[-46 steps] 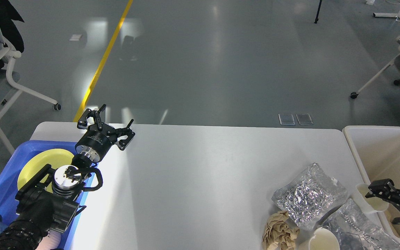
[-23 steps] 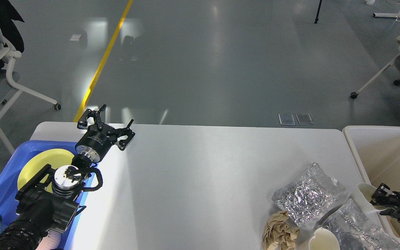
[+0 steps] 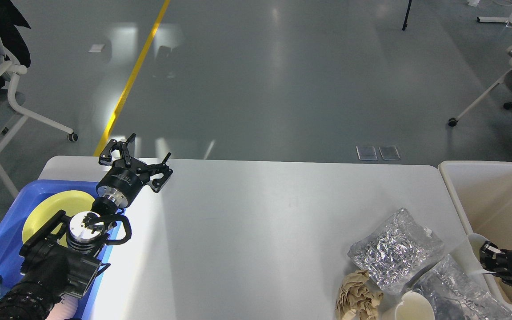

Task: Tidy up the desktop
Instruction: 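Lift the white paper cup and drop it into the bin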

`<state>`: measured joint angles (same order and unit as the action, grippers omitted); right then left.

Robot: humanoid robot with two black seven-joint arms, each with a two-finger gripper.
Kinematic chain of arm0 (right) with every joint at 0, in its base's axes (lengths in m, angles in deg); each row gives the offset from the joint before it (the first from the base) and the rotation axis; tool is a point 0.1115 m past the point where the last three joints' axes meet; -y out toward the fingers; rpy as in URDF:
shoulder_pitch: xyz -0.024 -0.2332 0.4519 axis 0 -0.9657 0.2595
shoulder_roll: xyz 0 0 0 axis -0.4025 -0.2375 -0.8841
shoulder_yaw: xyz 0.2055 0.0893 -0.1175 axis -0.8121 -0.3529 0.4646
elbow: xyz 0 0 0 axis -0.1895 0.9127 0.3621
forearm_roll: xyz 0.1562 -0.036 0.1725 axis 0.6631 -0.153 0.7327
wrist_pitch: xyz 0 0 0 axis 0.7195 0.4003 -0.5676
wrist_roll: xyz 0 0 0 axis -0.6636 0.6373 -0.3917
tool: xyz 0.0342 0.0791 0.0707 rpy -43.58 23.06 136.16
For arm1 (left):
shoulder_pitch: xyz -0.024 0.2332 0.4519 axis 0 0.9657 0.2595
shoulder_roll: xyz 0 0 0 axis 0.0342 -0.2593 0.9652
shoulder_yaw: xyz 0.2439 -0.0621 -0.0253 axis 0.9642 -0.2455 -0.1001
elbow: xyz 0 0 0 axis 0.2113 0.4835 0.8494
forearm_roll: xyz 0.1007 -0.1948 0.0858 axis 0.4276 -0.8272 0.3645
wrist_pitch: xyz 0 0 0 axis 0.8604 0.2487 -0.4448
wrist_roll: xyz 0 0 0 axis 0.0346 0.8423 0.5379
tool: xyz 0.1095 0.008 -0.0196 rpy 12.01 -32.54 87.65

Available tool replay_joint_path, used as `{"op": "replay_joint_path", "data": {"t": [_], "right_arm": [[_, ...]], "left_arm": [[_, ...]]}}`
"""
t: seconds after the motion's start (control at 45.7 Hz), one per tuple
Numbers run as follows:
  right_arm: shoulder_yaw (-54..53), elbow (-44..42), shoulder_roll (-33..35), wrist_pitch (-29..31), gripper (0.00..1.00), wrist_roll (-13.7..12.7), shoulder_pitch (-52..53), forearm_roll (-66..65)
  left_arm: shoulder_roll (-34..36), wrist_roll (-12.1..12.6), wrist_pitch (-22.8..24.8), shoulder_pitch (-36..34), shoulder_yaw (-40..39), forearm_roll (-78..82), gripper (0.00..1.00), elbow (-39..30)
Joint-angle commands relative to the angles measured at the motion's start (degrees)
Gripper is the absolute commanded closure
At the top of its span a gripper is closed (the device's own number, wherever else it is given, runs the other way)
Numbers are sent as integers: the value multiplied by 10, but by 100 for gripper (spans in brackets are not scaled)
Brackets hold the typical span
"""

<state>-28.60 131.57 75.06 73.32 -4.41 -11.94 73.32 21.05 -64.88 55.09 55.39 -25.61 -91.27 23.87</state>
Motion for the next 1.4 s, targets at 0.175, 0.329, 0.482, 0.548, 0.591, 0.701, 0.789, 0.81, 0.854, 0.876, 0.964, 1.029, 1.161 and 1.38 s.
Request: {"op": "replay_joint_path", "data": {"t": [0.175, 0.329, 0.482, 0.548, 0.591, 0.701, 0.789, 0.81, 0.854, 0.876, 0.964, 1.029, 1.161, 1.38], "right_arm": [[7, 67, 73, 62, 100, -1, 107, -16], [10, 85, 110, 204, 100, -8, 256, -47], [9, 89, 82, 290, 100, -45, 392, -70], [11, 89, 46, 292, 100, -68, 425, -70], [11, 89, 23, 293, 100, -79, 443, -69], [21, 84, -52, 293, 100, -87, 480, -61], [62, 76, -112, 289, 100, -87, 511, -40], [76, 76, -128, 289, 100, -87, 521, -30], [107, 76, -157, 287, 100, -87, 542, -3], [126, 76, -172, 286, 100, -87, 554, 12], [186, 84, -230, 284, 100, -87, 599, 72], [204, 99, -258, 284, 100, -87, 619, 95], [211, 176, -267, 282, 100, -87, 644, 97], [248, 140, -240, 255, 100, -87, 605, 96]], "left_arm": [[0, 1, 0, 0, 0, 0, 3, 0], [0, 1, 0, 0, 0, 0, 3, 0], [0, 0, 0, 0, 0, 0, 3, 0], [0, 0, 0, 0, 0, 0, 3, 1], [0, 0, 0, 0, 0, 0, 3, 1], [0, 0, 0, 0, 0, 0, 3, 1], [0, 0, 0, 0, 0, 0, 3, 0], [0, 0, 0, 0, 0, 1, 3, 0], [0, 0, 0, 0, 0, 1, 3, 0], [0, 0, 0, 0, 0, 0, 3, 1], [0, 0, 0, 0, 0, 0, 3, 0], [0, 0, 0, 0, 0, 0, 3, 0], [0, 0, 0, 0, -1, 0, 3, 1], [0, 0, 0, 0, -1, 1, 3, 0]]}}
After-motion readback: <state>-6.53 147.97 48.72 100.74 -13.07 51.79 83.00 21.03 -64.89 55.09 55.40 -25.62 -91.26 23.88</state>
